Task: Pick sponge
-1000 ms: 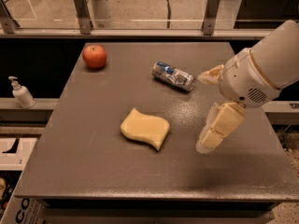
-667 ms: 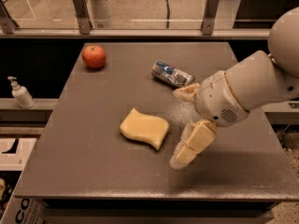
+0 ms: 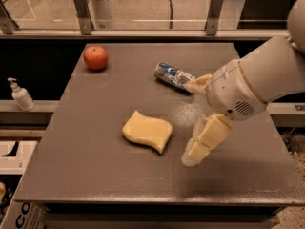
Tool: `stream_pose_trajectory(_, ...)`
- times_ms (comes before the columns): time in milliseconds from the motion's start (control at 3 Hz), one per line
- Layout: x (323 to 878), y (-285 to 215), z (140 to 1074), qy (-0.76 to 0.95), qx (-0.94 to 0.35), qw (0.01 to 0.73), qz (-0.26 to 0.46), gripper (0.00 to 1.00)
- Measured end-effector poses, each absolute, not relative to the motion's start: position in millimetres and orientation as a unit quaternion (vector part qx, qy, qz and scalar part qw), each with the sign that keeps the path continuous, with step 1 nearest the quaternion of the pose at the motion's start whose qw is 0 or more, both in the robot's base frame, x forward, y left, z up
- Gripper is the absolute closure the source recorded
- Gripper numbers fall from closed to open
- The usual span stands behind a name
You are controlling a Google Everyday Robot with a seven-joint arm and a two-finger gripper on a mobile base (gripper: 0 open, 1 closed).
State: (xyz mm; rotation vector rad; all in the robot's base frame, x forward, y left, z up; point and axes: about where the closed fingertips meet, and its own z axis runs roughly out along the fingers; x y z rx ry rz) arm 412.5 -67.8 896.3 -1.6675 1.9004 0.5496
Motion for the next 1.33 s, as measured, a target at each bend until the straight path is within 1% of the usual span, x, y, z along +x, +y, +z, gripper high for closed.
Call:
stream_pose_trajectory(333,431,-105,922,0.726,-0.615,0.279,0.131,0.00)
stream_pose_trajectory(1333,456,-68,909,0.718,-0.589,0.347,0.130,0.00)
